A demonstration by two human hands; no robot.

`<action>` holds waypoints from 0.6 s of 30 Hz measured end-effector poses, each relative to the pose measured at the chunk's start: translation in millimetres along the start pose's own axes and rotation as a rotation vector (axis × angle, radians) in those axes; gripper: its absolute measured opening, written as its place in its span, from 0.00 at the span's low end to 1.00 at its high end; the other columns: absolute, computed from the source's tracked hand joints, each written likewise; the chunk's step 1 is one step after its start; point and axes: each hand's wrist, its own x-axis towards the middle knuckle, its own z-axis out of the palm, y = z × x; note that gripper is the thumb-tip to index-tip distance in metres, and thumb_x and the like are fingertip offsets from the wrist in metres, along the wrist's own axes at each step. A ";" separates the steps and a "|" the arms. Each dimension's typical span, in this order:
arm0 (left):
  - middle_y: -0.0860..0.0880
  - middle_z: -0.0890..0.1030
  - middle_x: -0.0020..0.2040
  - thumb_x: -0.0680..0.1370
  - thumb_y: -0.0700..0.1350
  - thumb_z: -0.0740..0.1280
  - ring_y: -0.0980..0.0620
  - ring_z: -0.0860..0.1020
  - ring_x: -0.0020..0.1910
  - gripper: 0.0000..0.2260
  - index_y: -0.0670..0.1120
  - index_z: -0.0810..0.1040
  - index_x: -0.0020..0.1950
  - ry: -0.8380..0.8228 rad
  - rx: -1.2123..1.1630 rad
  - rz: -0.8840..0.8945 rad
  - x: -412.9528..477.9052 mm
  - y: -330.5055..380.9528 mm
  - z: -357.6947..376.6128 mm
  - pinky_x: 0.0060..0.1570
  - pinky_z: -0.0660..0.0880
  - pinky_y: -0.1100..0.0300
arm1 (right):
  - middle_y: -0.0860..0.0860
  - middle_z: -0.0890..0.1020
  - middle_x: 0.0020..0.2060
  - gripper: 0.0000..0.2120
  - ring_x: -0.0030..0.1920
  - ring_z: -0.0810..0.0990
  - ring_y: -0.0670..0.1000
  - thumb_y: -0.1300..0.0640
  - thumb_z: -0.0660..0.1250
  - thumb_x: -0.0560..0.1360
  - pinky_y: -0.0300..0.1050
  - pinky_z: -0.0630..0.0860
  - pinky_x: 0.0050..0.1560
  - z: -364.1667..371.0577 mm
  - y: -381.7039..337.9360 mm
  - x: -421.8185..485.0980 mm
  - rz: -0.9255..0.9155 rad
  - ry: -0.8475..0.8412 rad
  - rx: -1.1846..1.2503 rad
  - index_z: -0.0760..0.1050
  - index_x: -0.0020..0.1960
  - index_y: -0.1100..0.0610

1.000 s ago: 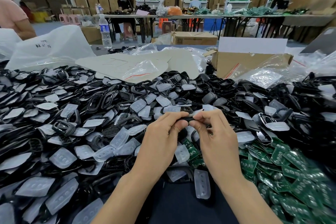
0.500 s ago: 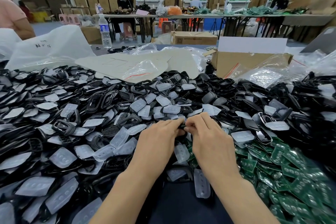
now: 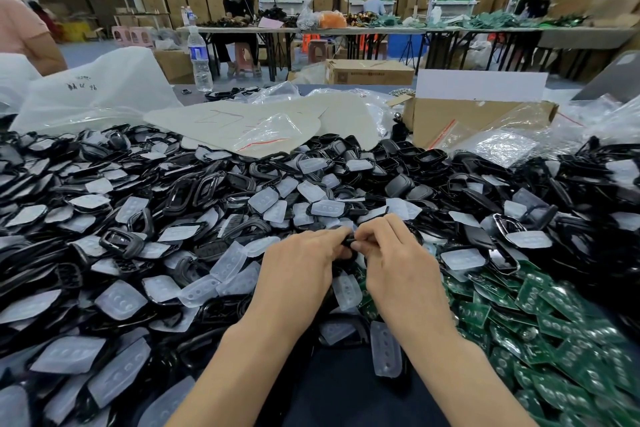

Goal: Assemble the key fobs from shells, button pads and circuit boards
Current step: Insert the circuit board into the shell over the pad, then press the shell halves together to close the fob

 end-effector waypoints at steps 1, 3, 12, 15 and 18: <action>0.60 0.84 0.48 0.82 0.43 0.63 0.56 0.80 0.48 0.12 0.57 0.78 0.62 0.004 -0.006 0.003 -0.2 0.1 1.0 0.43 0.76 0.56 | 0.48 0.79 0.41 0.09 0.32 0.75 0.49 0.68 0.74 0.73 0.36 0.64 0.29 0.1 0.6 0.5 0.014 -0.005 0.010 0.77 0.45 0.57; 0.57 0.84 0.52 0.82 0.46 0.64 0.54 0.79 0.51 0.13 0.55 0.78 0.66 0.015 -0.018 0.011 -0.4 0.2 2.9 0.50 0.73 0.59 | 0.47 0.78 0.42 0.08 0.34 0.74 0.47 0.68 0.73 0.74 0.30 0.64 0.30 0.1 2.0 1.5 0.062 -0.019 0.063 0.77 0.46 0.57; 0.61 0.81 0.57 0.81 0.48 0.68 0.57 0.73 0.59 0.13 0.55 0.79 0.65 0.004 -0.327 -0.035 2.0 -4.6 10.2 0.60 0.71 0.58 | 0.41 0.78 0.43 0.11 0.44 0.79 0.44 0.68 0.71 0.75 0.33 0.73 0.43 -6.3 0.7 2.7 0.178 -0.023 0.307 0.77 0.46 0.52; 0.64 0.80 0.54 0.80 0.47 0.70 0.58 0.74 0.58 0.12 0.58 0.80 0.63 0.020 -0.427 -0.042 1.7 -5.5 11.9 0.58 0.73 0.57 | 0.41 0.79 0.45 0.11 0.46 0.80 0.43 0.67 0.70 0.76 0.39 0.74 0.45 -7.4 -1.8 2.3 0.224 -0.036 0.393 0.77 0.45 0.51; 0.67 0.79 0.52 0.78 0.45 0.71 0.61 0.76 0.57 0.14 0.62 0.80 0.60 0.022 -0.518 -0.110 0.9 -6.3 13.1 0.58 0.74 0.59 | 0.41 0.79 0.44 0.11 0.47 0.80 0.43 0.67 0.70 0.76 0.39 0.74 0.45 -8.7 -2.7 2.8 0.229 -0.043 0.397 0.78 0.46 0.51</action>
